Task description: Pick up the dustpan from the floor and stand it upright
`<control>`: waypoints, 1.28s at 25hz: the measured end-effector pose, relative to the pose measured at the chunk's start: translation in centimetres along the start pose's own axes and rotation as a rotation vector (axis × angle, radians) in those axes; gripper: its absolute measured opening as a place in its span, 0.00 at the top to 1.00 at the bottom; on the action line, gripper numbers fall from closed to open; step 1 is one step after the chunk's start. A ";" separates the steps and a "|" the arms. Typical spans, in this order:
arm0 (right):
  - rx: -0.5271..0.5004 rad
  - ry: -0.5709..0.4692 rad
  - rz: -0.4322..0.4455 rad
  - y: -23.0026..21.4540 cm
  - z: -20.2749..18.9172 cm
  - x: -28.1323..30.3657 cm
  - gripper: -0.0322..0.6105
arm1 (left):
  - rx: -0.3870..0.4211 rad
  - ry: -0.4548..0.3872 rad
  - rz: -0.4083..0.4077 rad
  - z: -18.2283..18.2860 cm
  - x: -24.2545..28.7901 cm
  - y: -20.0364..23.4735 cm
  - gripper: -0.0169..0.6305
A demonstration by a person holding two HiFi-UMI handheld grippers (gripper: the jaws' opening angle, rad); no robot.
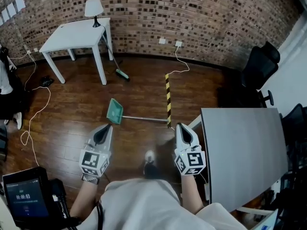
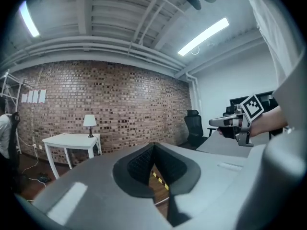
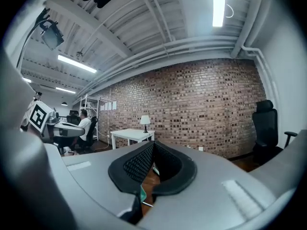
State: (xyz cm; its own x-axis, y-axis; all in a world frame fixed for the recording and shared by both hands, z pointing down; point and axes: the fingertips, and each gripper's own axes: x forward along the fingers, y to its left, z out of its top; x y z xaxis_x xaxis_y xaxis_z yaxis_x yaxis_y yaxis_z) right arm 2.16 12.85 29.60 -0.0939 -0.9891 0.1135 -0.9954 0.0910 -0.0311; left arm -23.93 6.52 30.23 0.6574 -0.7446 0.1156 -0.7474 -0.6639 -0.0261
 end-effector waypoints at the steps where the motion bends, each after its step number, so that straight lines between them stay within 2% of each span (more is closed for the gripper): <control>1: -0.003 0.002 0.009 -1.4 0.3 1.6 0.93 | 0.000 -0.002 0.008 0.5 2.1 0.1 0.97; 7: -0.017 0.004 0.044 -9.7 2.1 10.4 0.93 | 0.021 -0.010 0.066 3.2 13.1 0.9 0.97; 12: -0.038 -0.017 0.075 -13.8 4.3 15.9 0.93 | 0.051 -0.005 0.080 4.8 19.7 1.3 0.97; 19: -0.008 -0.003 0.071 -13.9 3.9 19.0 0.93 | 0.031 0.027 0.024 3.9 23.0 2.4 0.97; 24: 0.014 -0.006 0.027 -14.1 3.7 19.3 0.93 | 0.030 0.031 0.000 3.8 24.2 3.8 0.97; 28: 0.031 -0.003 -0.017 -14.1 4.3 19.9 0.93 | 0.026 0.037 -0.008 4.5 24.4 5.6 0.97; 32: 0.027 -0.001 -0.027 -13.9 3.8 20.2 0.93 | 0.025 0.045 -0.014 3.5 23.7 6.2 0.97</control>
State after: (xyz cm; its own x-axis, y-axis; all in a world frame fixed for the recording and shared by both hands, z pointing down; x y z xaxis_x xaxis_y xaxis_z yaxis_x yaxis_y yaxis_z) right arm 14.19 -8.80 28.51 -0.0671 -0.9913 0.1134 -0.9966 0.0611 -0.0552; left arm -12.67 -15.50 29.39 0.6622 -0.7320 0.1602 -0.7354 -0.6759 -0.0488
